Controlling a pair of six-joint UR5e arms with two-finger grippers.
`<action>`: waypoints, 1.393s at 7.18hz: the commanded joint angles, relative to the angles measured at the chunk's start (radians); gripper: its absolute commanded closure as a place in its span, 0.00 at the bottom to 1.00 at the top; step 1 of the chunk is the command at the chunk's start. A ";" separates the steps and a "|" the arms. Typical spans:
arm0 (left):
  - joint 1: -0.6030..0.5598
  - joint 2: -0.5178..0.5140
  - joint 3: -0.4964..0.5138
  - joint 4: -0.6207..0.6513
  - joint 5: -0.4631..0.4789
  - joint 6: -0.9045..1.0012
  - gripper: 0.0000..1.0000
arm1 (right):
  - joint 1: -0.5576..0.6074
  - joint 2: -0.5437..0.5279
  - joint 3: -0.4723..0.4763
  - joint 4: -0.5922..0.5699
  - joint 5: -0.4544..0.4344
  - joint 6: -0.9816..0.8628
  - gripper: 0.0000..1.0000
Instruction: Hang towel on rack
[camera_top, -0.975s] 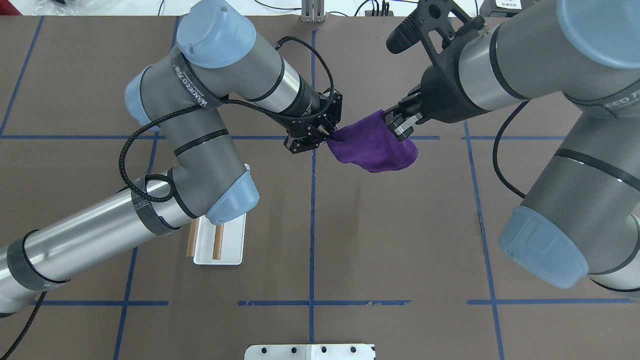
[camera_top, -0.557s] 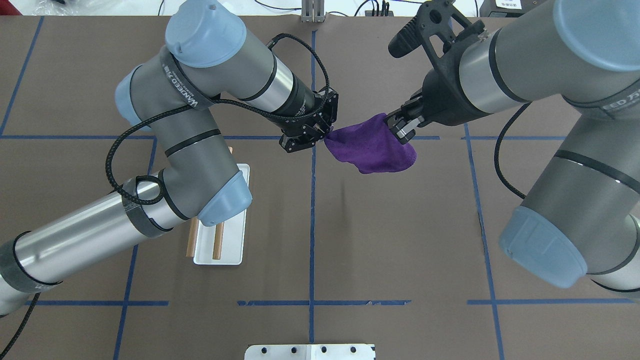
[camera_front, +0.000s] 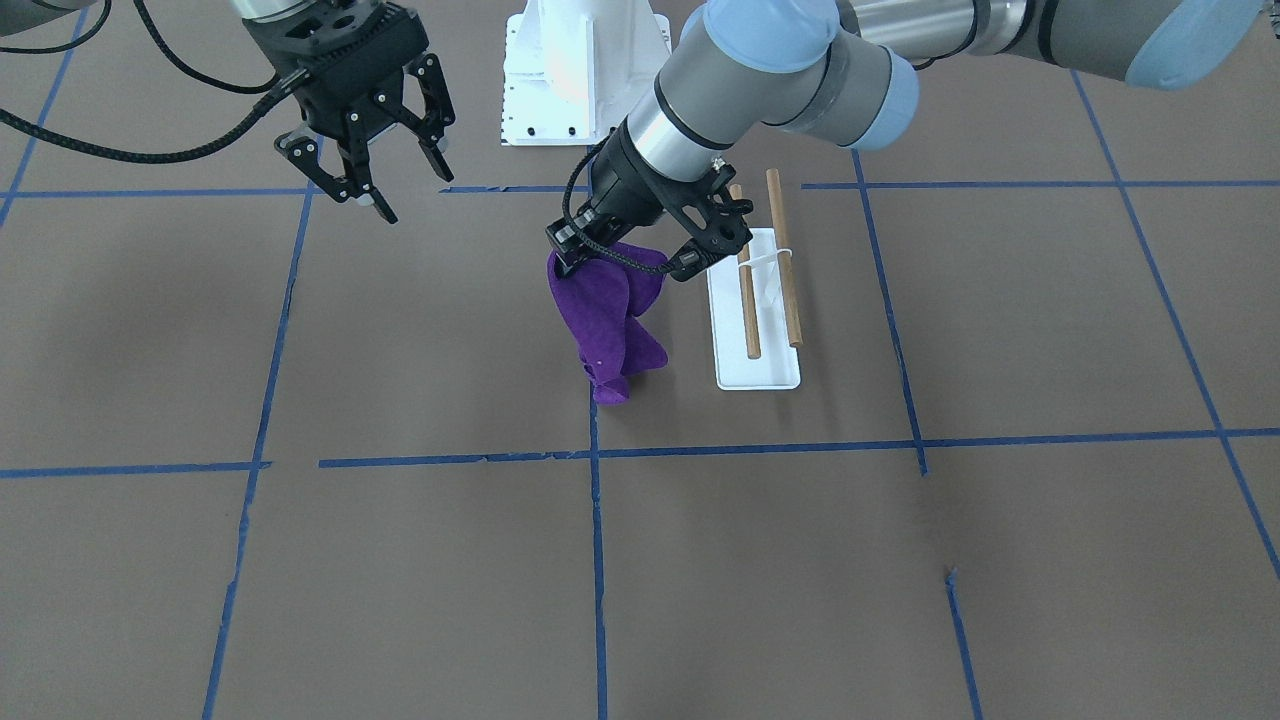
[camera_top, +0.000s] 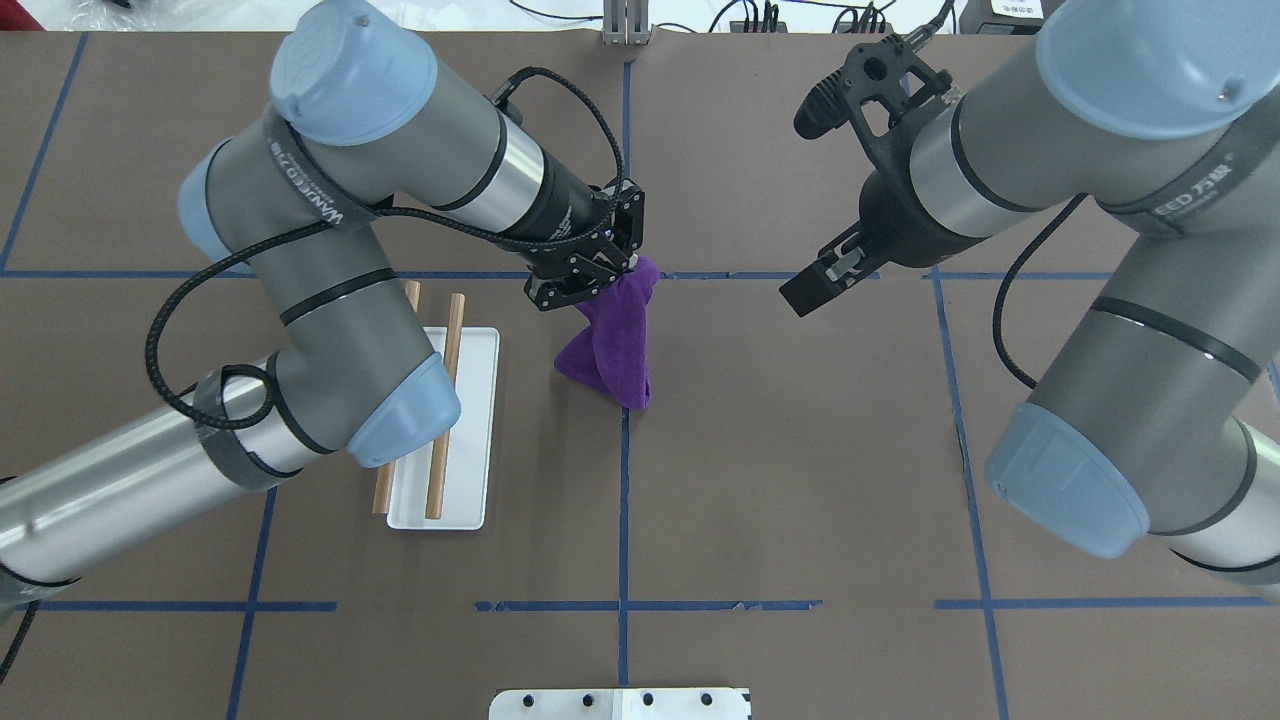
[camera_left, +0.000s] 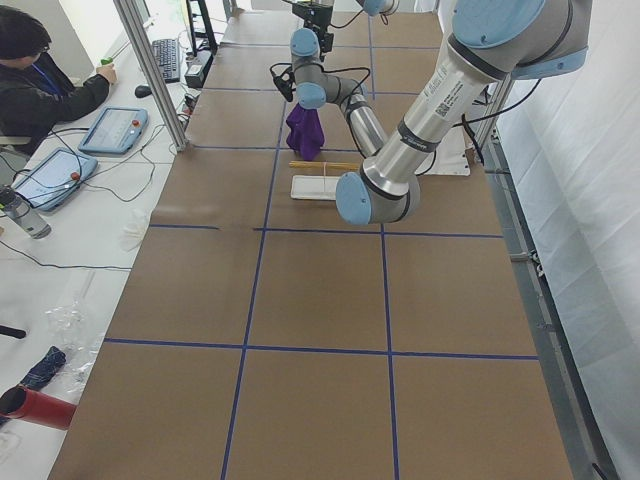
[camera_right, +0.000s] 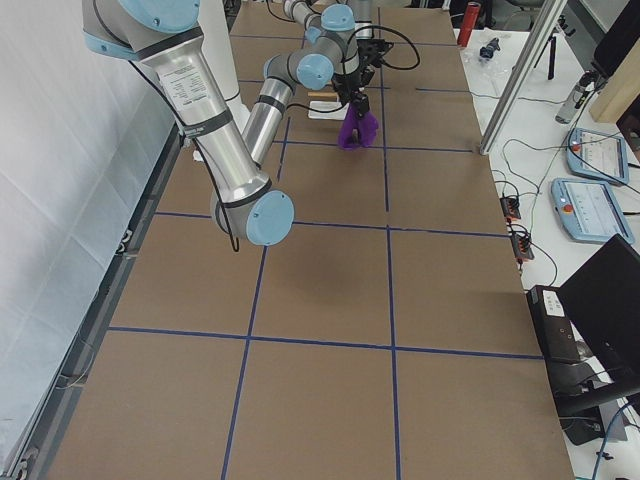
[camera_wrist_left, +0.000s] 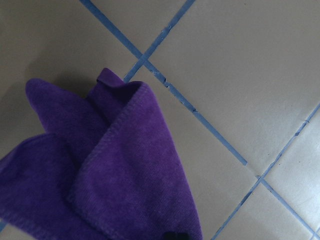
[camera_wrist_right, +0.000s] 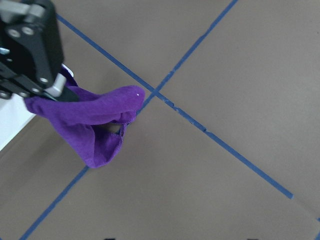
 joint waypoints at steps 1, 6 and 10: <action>-0.030 0.148 -0.120 0.008 -0.006 0.119 1.00 | 0.061 -0.001 -0.131 -0.078 0.006 -0.010 0.00; -0.133 0.445 -0.217 0.003 -0.007 0.499 1.00 | 0.332 -0.043 -0.439 -0.071 0.075 -0.472 0.00; -0.156 0.598 -0.229 0.000 -0.001 0.809 1.00 | 0.442 -0.109 -0.488 -0.071 0.109 -0.680 0.00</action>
